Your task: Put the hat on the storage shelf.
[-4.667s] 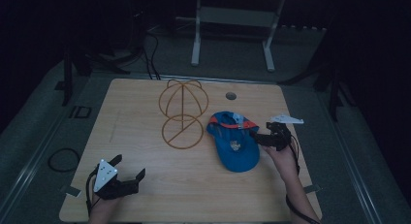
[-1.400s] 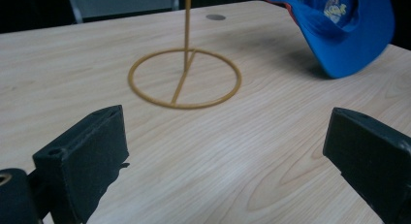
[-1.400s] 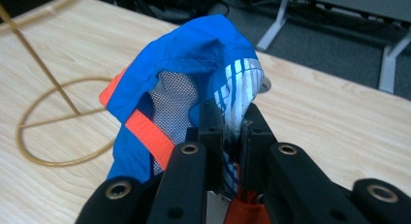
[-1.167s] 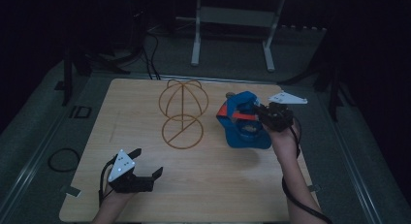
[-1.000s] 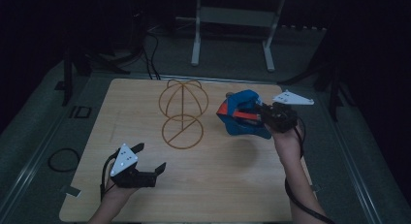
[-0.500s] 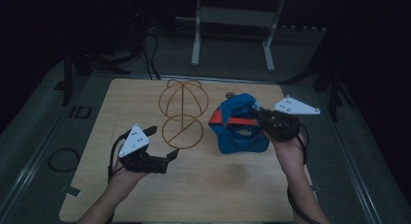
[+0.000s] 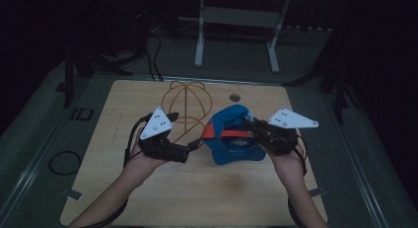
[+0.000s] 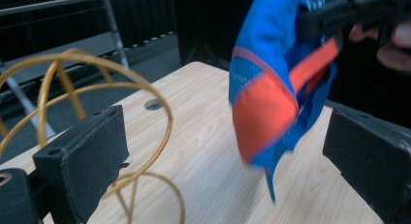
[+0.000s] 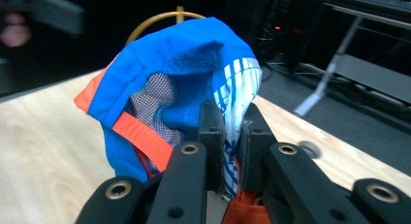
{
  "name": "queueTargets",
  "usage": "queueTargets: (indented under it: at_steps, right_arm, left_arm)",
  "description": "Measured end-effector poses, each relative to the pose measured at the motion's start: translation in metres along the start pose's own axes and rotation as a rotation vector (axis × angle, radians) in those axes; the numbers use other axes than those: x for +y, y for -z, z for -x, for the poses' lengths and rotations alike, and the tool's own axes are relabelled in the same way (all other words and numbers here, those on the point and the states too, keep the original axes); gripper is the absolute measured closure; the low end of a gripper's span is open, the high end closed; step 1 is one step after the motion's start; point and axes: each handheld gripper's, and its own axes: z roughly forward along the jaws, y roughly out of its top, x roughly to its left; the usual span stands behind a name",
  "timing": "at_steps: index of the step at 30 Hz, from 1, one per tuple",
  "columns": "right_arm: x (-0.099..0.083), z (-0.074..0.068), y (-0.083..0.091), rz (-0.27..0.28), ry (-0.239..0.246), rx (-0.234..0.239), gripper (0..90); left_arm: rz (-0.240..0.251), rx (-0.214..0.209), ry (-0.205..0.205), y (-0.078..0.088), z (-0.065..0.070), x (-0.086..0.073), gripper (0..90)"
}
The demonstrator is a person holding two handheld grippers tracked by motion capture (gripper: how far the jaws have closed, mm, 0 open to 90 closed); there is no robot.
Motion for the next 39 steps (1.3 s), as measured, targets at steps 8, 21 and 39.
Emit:
queueTargets:
  at_steps: [8, 21, 39]
  right_arm:
    - [0.001, -0.022, 0.002, 0.009, 0.038, 0.051, 82.7]
    - [0.004, -0.037, -0.003, 0.018, 0.064, 0.085, 82.7]
    - [-0.001, -0.040, 0.000, 0.016, 0.057, 0.080, 82.4]
  left_arm:
    - [-0.031, -0.046, -0.052, -0.018, 0.010, 0.020, 5.3]
    - [-0.139, -0.106, -0.104, -0.047, 0.025, 0.016, 38.4]
    - [-0.196, -0.025, -0.189, -0.057, 0.037, 0.024, 86.6]
